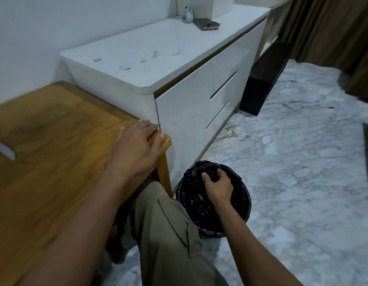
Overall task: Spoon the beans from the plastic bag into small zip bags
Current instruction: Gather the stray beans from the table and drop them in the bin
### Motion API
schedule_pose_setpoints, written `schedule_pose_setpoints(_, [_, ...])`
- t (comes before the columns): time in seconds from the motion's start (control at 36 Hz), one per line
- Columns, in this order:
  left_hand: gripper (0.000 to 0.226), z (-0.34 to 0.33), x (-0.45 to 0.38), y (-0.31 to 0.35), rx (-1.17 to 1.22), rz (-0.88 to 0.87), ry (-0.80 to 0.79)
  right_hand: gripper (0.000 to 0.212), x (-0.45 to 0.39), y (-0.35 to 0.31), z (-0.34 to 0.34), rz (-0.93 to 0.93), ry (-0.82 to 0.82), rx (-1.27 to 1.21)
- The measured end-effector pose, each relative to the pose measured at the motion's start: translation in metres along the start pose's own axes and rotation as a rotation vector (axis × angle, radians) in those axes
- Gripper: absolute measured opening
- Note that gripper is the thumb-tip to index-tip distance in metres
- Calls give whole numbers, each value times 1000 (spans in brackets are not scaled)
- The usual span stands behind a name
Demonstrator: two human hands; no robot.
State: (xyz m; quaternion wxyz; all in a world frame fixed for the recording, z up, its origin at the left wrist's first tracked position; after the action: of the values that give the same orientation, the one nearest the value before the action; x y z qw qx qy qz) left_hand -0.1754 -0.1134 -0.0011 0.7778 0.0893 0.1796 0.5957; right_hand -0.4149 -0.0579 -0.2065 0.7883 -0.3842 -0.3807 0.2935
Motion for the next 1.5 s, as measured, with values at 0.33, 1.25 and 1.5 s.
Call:
schedule_pose_setpoints(0.33, [44,19,28,-6,104,62,55,34,84,-114,26,333,53,-263])
schedule_pose_setpoints(1.25, [70,217,277,-288,136,906,598,66,363,-288,-317,1146,-806,421])
schedule_pose_setpoints(1.5, [92,219,247,-345,217,785,532,73,361,-307,-372,1159,-903,404])
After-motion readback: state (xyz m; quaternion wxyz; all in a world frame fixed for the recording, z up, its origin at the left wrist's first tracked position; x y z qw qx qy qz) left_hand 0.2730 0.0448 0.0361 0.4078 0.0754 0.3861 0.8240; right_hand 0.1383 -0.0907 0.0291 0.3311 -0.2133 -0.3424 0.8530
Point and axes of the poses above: each hand's wrist, its own x-axis away from the middle knuckle, its own z-axis out of the back of the hand, y = z × x, the point moved 9 cm from there along -x, towards the middle knuckle, and after that the axes turned 3 degrees about -z, right-handed, at the moved point
